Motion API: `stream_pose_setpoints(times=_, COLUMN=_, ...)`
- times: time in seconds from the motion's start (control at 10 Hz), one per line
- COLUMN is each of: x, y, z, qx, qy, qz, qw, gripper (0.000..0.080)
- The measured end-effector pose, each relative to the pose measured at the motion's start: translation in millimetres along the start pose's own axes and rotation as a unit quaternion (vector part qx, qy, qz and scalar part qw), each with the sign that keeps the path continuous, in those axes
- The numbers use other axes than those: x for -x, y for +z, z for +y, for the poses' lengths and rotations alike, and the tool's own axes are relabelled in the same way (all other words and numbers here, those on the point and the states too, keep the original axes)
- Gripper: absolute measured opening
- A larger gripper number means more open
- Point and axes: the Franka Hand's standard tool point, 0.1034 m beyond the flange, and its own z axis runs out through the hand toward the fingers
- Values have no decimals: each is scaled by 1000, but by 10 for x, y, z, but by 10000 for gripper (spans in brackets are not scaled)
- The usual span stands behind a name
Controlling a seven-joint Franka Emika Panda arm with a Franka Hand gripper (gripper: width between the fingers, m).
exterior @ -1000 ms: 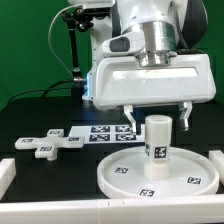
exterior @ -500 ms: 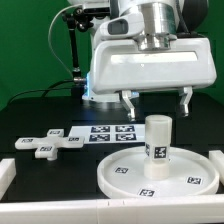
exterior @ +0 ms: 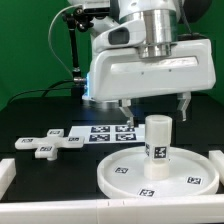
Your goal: Assemble round table
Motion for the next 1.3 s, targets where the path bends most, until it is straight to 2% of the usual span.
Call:
stream_pose_setpoints(times=0.1, x=-8, y=-9, z=-22, qx=-7, qy=-1, qz=-22, qw=1000, gripper=648)
stream_pose_setpoints(times=0.2, x=44, y=16, z=-29, qx=-19, qy=1, qz=-66, qw=998, gripper=648)
stream_pose_setpoints(times=0.3, x=3, y=28, z=-8, qx=-19, qy=2, qz=-68, qw=997, gripper=648)
stream_pose_setpoints(times=0.7, x=21, y=60, z=4, qx=-18, qy=1, qz=-67, qw=998, gripper=648)
stream_pose_setpoints(times=0.9, x=15, y=59, z=-1, qx=-18, qy=1, qz=-66, qw=998, gripper=624)
stream_pose_setpoints(times=1.0, x=15, y=59, z=0, qx=-18, qy=2, qz=-66, qw=998, gripper=446)
stream_pose_setpoints(times=1.1, x=15, y=59, z=-2, qx=-18, qy=7, qz=-66, qw=998, gripper=407)
stream_pose_setpoints(times=1.3, x=15, y=59, z=-2, qx=-18, qy=12, qz=-66, qw=998, gripper=407)
